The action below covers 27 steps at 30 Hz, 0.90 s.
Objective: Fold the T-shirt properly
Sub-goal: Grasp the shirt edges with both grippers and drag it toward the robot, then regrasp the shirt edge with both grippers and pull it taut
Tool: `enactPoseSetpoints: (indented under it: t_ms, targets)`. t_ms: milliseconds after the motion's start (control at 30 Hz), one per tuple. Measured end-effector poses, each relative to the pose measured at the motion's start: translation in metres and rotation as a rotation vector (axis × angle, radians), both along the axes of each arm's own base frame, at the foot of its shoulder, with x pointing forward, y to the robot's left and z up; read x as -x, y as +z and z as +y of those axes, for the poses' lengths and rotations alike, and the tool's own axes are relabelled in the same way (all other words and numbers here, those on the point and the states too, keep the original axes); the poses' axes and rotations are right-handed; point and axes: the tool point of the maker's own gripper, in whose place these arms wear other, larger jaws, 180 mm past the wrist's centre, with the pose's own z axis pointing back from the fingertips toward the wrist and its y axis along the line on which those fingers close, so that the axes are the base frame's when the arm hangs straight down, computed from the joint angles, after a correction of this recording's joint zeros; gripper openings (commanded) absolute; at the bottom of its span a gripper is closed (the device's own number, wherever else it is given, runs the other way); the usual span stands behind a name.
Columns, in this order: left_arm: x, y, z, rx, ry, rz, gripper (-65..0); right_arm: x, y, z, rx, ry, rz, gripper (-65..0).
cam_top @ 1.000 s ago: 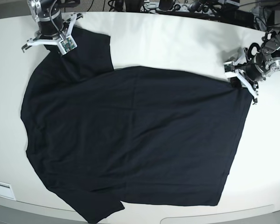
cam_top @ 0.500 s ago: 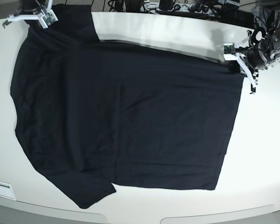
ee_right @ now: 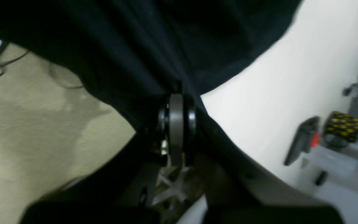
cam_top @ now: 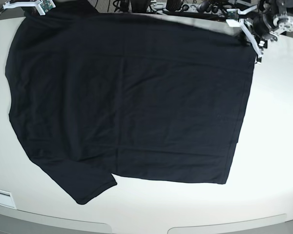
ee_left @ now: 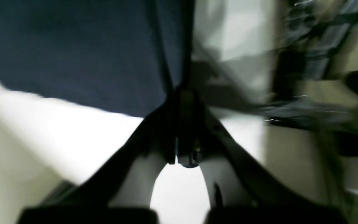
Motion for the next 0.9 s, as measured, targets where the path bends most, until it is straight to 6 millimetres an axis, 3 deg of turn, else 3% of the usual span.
enactPoseSetpoints:
  t_ms: [133, 367, 667, 900]
  targets:
    - [-0.037, 0.028, -0.009, 0.022, -0.050, -0.255, -65.0, -0.019, 0.007, 0.000, 0.018, 0.033, -0.077, -65.0]
    - [-0.084, 0.062, -0.033, 0.138, -0.094, -0.421, -65.0, -0.110, 0.024, 0.026, -0.125, 0.211, -0.269, -65.0]
    - [-0.125, 0.051, -0.018, 0.201, 0.013, -0.451, -65.0, -0.171, 0.059, 0.032, -0.153, 0.255, -0.467, -65.0]
    - [-0.140, 0.034, -0.016, 0.232, 0.087, -0.458, -65.0, -0.190, 0.042, 0.022, -0.212, 0.220, -0.467, -65.0]
